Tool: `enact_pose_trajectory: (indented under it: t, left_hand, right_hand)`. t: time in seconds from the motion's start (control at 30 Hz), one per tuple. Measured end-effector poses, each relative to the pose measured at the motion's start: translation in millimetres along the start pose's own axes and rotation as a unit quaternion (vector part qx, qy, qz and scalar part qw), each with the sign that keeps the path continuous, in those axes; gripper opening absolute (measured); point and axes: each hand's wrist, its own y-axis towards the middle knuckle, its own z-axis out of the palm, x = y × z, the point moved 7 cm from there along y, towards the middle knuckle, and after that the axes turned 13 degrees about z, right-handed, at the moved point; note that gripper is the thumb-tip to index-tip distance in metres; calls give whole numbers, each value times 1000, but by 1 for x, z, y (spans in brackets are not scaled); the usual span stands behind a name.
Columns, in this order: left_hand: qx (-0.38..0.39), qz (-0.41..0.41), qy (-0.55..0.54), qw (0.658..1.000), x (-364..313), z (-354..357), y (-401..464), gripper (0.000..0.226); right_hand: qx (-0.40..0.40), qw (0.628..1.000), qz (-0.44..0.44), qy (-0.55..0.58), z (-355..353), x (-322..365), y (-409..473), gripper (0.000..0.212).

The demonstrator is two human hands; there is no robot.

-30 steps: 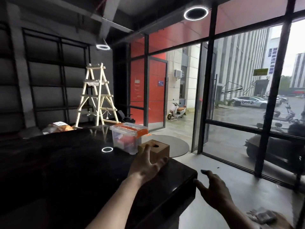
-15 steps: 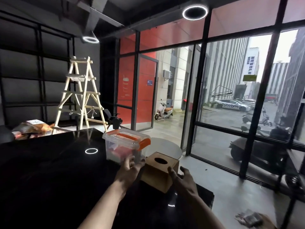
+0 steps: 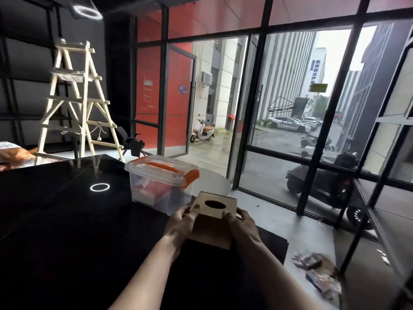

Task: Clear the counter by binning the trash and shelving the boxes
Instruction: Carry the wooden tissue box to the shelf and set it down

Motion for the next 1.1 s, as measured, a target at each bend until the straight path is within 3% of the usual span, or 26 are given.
enact_pose_trajectory:
  t: [0.07,0.2,0.27,0.33,0.57,0.7,0.9,0.97,1.1]
  left_hand:
    - [0,4,3,1000,-2,3,-7,64]
    - [2,25,-8,1000,-20,19,-23,46]
    - [10,31,-23,999,-35,38,-34,44]
    - [23,39,-46,998,-54,66,-47,34]
    - [81,70,-71,992,-105,195,-99,17]
    - [127,60,-106,984,-111,279,-132,23]
    - [172,54,-103,978,-102,374,-166,25]
    - [189,41,-92,977,-86,445,-165,27]
    - [192,29,-91,977,-68,479,-142,31]
  right_hand:
    - [1,1000,2,21,-5,-4,-4,79]
    - [-8,999,-18,37,-32,-4,-25,50]
    - [-17,998,-28,53,-56,-5,-34,52]
    - [-31,995,-34,89,-89,-10,-43,60]
    - [-99,985,-44,137,-238,-38,-79,44]
    - [-132,982,-52,126,-326,-62,-95,40]
    - [-165,977,-29,133,-418,-109,-108,56]
    - [-151,978,-3,145,-469,-142,-75,58]
    - [-159,977,-4,145,-485,-154,-33,56]
